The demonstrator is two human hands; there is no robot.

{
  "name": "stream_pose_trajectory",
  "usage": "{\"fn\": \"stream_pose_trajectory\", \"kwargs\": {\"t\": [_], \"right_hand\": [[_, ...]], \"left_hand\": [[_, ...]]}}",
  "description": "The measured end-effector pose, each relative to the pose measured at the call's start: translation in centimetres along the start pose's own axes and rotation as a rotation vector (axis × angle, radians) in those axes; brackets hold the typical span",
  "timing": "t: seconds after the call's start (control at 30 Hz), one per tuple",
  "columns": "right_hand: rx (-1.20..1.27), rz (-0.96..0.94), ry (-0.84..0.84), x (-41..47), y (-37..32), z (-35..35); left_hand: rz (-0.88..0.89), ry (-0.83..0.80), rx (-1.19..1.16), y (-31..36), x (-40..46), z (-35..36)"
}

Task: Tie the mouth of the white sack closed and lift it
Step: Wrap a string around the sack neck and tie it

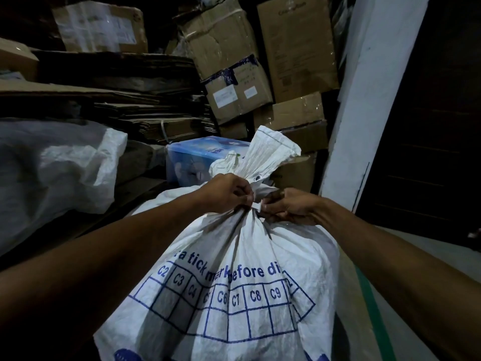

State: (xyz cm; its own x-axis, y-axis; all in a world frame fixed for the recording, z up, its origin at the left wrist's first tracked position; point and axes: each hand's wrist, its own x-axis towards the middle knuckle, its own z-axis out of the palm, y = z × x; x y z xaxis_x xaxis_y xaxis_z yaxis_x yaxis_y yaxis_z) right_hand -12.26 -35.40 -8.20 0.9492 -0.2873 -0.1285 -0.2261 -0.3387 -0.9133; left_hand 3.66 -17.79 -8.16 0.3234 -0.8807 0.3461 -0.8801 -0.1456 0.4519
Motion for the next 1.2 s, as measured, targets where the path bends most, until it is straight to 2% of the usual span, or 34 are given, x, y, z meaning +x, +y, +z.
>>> {"fn": "stream_pose_trajectory", "kwargs": {"t": [0.17, 0.33, 0.43, 0.67, 0.8, 0.93, 1.07, 1.2], "right_hand": [[-0.093, 0.025, -0.045, -0.4, -1.1, -0.1], [-0.014, 0.068, -0.148, -1.1, -1.1, -0.7], [-0.06, 0.094, -0.207, -0.8, -1.2, -1.0], [-0.158, 0.112, -0.219, -0.9, -2.2, 0.0], [-0.232, 0.09, -0.141, -0.1, -2.9, 1.3], [-0.154, 0.122, -0.085, 0.7, -3.4, 3.7], [-0.43, 0.082, 0.092, 1.4, -3.3, 5.1], [-0.2, 0.113, 0.088, 0.9, -3.4, 5.8]], "left_hand": [[-0.024, -0.041, 0.03, 0.1, -0.1, -0.9], [-0.099, 0.001, -0.04, 0.9, -0.2, -1.8], [-0.12, -0.074, 0.026, 1.4, 0.1, -1.8], [-0.187, -0.251, 0.128, 2.7, 0.8, -3.2], [-0.248, -0.283, 0.07, 3.4, 1.0, -3.2], [-0.242, -0.249, 0.123, 3.2, 1.0, -2.7], [-0.233, -0.21, 0.066, 2.2, 0.9, -2.9], [-0.194, -0.189, 0.148, 1.8, 0.5, -3.6]]}}
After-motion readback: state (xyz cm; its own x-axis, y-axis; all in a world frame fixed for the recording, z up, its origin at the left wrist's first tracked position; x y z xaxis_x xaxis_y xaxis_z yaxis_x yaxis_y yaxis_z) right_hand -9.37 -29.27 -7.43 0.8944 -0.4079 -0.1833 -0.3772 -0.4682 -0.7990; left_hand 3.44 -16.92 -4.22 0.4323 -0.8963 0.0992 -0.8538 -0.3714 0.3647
